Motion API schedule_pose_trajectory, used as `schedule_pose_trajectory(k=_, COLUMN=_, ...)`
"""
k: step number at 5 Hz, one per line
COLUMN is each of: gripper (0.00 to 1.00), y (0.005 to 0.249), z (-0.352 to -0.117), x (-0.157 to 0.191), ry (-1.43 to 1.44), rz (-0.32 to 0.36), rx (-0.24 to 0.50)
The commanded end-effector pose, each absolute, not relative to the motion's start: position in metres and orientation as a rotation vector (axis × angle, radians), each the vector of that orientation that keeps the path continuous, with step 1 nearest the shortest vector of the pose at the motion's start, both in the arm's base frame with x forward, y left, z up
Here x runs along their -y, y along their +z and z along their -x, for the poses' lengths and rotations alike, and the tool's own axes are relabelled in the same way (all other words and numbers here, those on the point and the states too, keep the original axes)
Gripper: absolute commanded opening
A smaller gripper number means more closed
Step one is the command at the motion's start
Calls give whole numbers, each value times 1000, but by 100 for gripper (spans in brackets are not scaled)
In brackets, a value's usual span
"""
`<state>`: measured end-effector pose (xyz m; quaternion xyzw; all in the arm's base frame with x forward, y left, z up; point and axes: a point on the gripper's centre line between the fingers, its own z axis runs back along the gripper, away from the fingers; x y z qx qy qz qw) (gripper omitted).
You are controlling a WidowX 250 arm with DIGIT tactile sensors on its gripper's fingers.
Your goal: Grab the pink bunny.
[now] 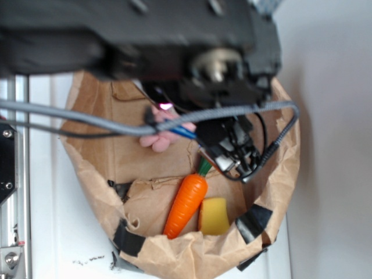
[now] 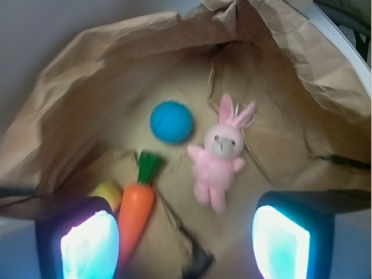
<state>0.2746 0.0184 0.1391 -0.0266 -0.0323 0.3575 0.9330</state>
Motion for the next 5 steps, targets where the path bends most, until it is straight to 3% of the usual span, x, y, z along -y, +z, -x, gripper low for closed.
schedule_pose_trajectory(k=1, gripper=100, y=110, z=-278, x=-43, ry=765, rz=52, rx=164)
schedule_pose_trajectory(k=2, gripper=100, y=89, z=-276, x=-49, ry=802, rz=42, rx=185)
schedule_pose_trajectory(k=5, gripper=100, y=63, z=-270, x=-63, ry=779, rz=32, rx=193)
